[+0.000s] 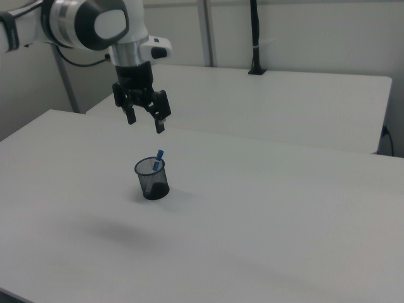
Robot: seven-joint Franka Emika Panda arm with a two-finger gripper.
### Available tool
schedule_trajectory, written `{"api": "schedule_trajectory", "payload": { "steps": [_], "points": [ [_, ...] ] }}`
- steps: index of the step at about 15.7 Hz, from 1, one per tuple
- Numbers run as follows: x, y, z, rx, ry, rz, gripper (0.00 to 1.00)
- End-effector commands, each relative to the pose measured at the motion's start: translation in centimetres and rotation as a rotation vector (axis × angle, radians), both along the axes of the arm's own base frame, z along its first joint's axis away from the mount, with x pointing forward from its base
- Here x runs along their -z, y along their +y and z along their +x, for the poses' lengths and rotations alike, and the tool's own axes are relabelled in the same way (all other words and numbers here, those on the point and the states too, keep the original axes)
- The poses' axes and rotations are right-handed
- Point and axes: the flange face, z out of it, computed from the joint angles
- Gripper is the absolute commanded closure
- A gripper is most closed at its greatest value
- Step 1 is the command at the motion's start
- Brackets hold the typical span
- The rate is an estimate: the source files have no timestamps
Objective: Remove the marker
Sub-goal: 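Move the gripper down toward the black mesh cup, then grasp the blue-capped marker sticking out of the cup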
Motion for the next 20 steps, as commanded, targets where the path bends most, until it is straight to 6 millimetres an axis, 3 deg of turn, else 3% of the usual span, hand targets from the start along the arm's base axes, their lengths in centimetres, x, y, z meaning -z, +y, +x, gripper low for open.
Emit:
{"api": "schedule_trajectory", "payload": {
  "steps": [1,5,8,14,17,20],
  "points": [
    [2.4,1.8,1.9,0.047,-0.014,-0.005,0.00],
    [7.3,6.4,5.2,0.066,-0.035,-0.018,0.00],
    [10.3,8.4,6.5,0.044,-0.028,-0.024,0.00],
    [13.8,9.1,8.1,0.052,-0.043,-0.046,0.00],
    [16.6,11.1,9.2,0.087,-0.067,-0.093,0.00],
    [18.7,11.3,9.8,0.130,-0.077,-0.132,0.04]
  ]
}}
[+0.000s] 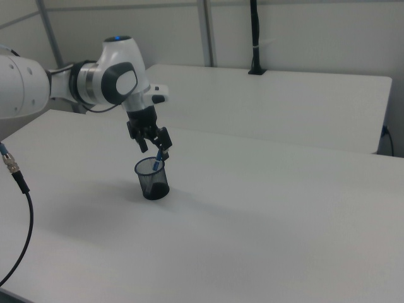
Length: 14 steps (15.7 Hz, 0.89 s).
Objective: Remove the marker
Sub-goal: 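Grasp the blue-capped marker sticking out of the cup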
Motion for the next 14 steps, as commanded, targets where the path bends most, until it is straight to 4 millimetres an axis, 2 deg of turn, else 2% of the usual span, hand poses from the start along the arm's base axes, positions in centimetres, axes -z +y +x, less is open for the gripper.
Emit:
{"api": "schedule_trajectory", "payload": {
  "steps": [1,6,10,14],
  "points": [
    [1.93,0.88,0.71,0.041,-0.026,-0.044,0.08],
    [1.71,0.79,0.78,0.042,-0.033,-0.043,0.27],
    [1.61,0.69,0.78,0.039,-0.034,-0.041,0.52],
    [1.40,0.79,0.75,0.034,-0.037,-0.041,0.72]
  ]
}}
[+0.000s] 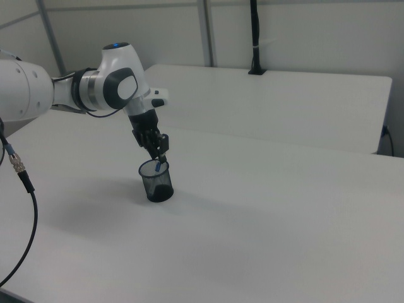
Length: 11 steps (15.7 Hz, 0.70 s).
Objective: Remove the marker
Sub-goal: 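Grasp the blue-capped marker sticking out of the cup, then lift the marker up out of the cup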
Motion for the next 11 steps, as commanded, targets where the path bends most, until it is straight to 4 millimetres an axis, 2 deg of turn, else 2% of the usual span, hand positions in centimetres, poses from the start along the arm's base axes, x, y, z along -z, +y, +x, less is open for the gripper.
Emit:
{"api": "schedule_trajectory", "payload": {
  "steps": [1,3,6,9,11],
  "points": [
    [-0.1,-0.1,-0.2,0.007,-0.012,-0.014,0.75],
    [-0.4,-0.1,-0.2,0.006,-0.016,-0.013,0.80],
    [-2.0,-0.2,-0.4,0.009,-0.037,-0.004,0.81],
    [-5.9,-1.8,-1.0,0.036,-0.091,0.010,0.82],
    [-8.3,-3.6,-1.4,0.068,-0.123,0.021,0.81]
  ]
}}
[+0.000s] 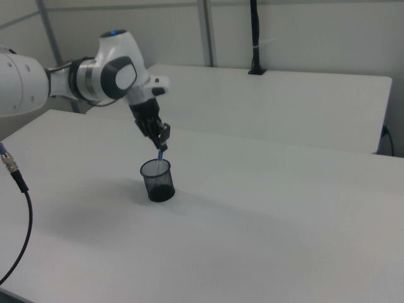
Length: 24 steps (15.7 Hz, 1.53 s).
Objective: Remove the marker
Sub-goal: 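Lift the marker up out of the cup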
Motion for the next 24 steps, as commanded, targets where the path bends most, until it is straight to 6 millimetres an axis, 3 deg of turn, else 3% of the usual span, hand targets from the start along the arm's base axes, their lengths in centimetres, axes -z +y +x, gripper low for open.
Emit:
{"api": "schedule_trajectory", "payload": {
  "steps": [1,5,10,12,14,16,19,24],
  "points": [
    [-5.2,-2.6,-1.6,0.056,-0.072,0.019,0.81],
    [-8.3,-5.0,-2.7,0.099,-0.088,0.112,0.81],
    [-10.5,-5.8,-6.7,-0.060,0.101,0.206,0.81],
    [-10.0,-5.8,-8.2,-0.137,0.209,0.229,0.81],
    [-9.2,-4.3,-9.6,-0.212,0.329,0.243,0.81],
    [-7.4,-1.4,-10.6,-0.281,0.441,0.245,0.81],
    [-2.8,1.9,-9.9,-0.312,0.530,0.224,0.81],
    [3.6,5.0,-8.4,-0.350,0.594,0.197,0.79]
  ]
}}
